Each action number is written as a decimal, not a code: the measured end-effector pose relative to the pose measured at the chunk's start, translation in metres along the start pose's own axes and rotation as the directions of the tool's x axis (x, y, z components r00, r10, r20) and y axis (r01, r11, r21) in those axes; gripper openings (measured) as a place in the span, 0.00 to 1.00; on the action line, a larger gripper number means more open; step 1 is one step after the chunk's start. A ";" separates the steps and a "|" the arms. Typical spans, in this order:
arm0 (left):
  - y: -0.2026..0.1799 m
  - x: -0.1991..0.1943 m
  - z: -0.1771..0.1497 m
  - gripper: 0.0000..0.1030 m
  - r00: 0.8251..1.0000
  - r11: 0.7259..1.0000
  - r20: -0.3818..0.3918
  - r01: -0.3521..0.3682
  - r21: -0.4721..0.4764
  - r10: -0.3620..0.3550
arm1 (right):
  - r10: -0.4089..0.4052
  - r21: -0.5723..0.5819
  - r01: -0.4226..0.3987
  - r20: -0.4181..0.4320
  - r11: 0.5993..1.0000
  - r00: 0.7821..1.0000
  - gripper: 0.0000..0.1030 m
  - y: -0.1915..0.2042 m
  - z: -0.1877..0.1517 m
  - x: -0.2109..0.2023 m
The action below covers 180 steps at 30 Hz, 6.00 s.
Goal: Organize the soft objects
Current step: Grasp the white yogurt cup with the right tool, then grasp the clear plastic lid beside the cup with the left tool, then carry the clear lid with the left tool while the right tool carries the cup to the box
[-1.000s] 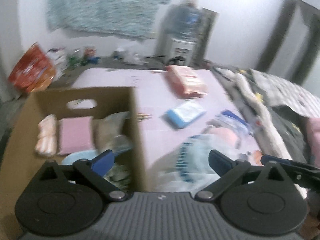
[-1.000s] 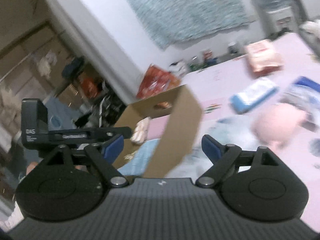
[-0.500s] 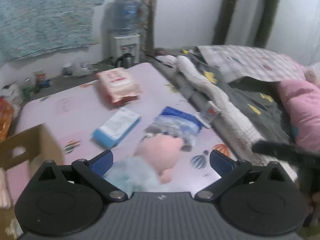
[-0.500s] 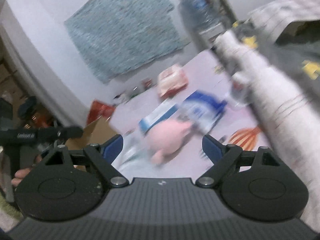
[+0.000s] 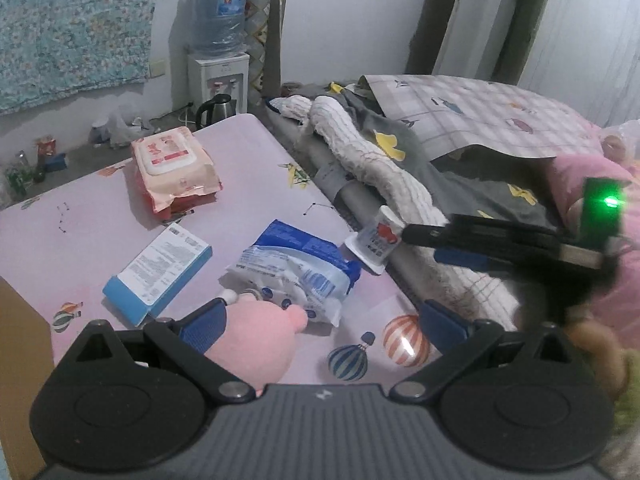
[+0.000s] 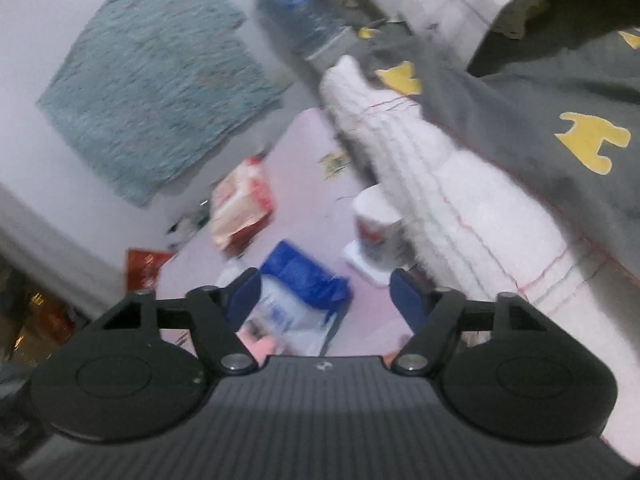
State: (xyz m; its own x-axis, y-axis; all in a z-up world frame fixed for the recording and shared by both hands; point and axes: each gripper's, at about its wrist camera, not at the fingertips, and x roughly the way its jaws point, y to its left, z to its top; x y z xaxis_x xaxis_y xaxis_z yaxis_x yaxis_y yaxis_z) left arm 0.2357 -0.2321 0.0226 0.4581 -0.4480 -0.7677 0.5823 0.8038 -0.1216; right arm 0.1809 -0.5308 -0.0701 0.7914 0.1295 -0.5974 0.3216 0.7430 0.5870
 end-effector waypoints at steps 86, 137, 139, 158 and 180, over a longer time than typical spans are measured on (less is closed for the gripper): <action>-0.072 0.036 -0.133 0.62 0.963 0.994 -0.249 0.106 -0.010 -0.105 | 0.280 0.173 -0.244 -0.227 0.954 0.933 0.27 -0.049 -0.136 -0.057; -0.091 0.039 -0.135 0.81 0.960 0.987 -0.256 0.139 0.085 -0.113 | 0.315 0.196 -0.273 -0.227 0.942 0.922 0.40 -0.060 -0.125 -0.075; -0.094 0.046 -0.136 0.76 0.957 0.986 -0.269 0.139 0.093 -0.109 | 0.318 0.177 -0.280 -0.242 0.943 0.917 0.40 -0.055 -0.128 -0.072; -0.087 0.010 -0.124 0.55 0.981 0.998 -0.194 0.041 0.056 -0.029 | 0.334 0.060 -0.329 -0.215 0.942 0.918 0.20 -0.013 -0.126 -0.099; 0.070 -0.172 -0.124 0.54 0.967 0.948 0.133 -0.178 -0.264 0.219 | 0.498 -0.288 -0.600 -0.357 0.746 0.790 0.20 0.245 -0.125 -0.111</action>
State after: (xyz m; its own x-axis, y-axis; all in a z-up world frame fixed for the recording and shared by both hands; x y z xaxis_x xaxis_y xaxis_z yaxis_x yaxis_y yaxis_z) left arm 0.1148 -0.0506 0.0680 0.6598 -0.3092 -0.6849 0.2930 0.9451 -0.1445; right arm 0.1063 -0.2814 0.0717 0.6000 0.7068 -0.3747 -0.3846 0.6656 0.6395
